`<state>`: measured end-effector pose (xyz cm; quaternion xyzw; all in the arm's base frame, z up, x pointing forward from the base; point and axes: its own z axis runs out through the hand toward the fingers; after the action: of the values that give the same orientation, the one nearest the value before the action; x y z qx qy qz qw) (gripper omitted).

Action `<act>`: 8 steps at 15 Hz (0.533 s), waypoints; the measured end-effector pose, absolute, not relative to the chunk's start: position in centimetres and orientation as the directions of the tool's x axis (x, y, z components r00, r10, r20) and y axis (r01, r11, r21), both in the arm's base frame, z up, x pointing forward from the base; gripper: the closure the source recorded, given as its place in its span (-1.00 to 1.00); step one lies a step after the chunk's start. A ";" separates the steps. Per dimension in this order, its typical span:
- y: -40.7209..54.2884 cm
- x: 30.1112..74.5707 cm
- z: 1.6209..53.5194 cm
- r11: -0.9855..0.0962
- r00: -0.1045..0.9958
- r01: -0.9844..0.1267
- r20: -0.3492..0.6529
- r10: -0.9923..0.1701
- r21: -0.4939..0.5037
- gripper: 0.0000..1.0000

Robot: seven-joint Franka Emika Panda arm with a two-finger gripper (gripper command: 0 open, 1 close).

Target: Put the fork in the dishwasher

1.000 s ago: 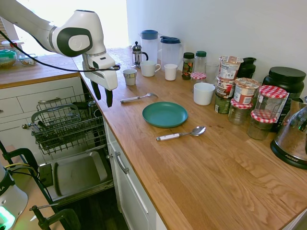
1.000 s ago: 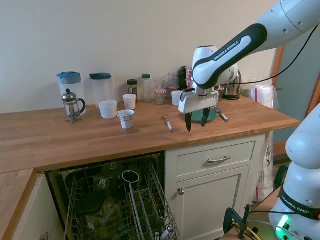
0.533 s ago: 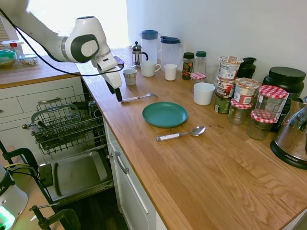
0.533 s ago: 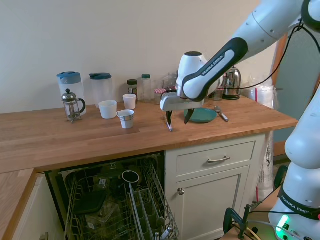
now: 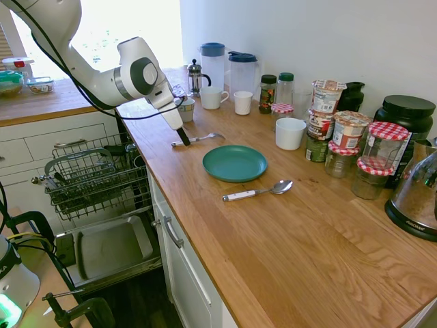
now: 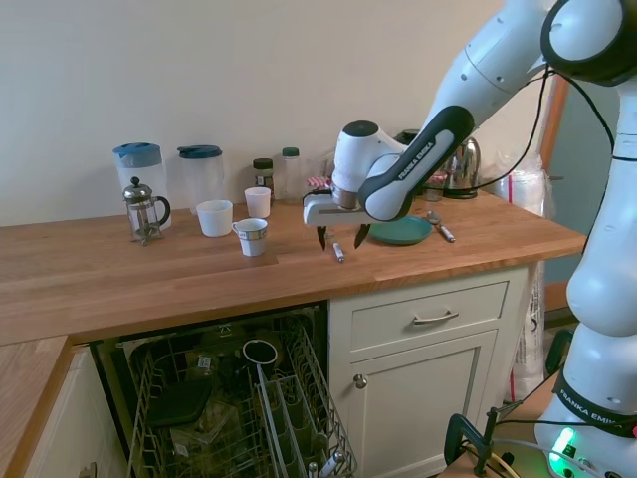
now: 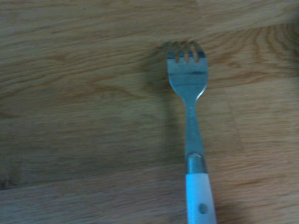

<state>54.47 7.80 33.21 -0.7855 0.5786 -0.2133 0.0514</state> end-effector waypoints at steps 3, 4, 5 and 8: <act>8.2 55.1 32.4 -0.319 0.234 -0.891 0.274 -0.933 -0.324 -1.00; 8.2 55.2 32.1 -0.316 0.233 -0.892 0.272 -0.934 -0.322 -1.00; 8.2 55.5 32.1 -0.314 0.230 -0.893 0.272 -0.934 -0.323 -1.00; 8.0 56.1 32.0 -0.309 0.220 -0.893 0.282 -0.934 -0.327 1.00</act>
<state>56.09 7.97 32.04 -0.7797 0.5857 -0.2164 0.0473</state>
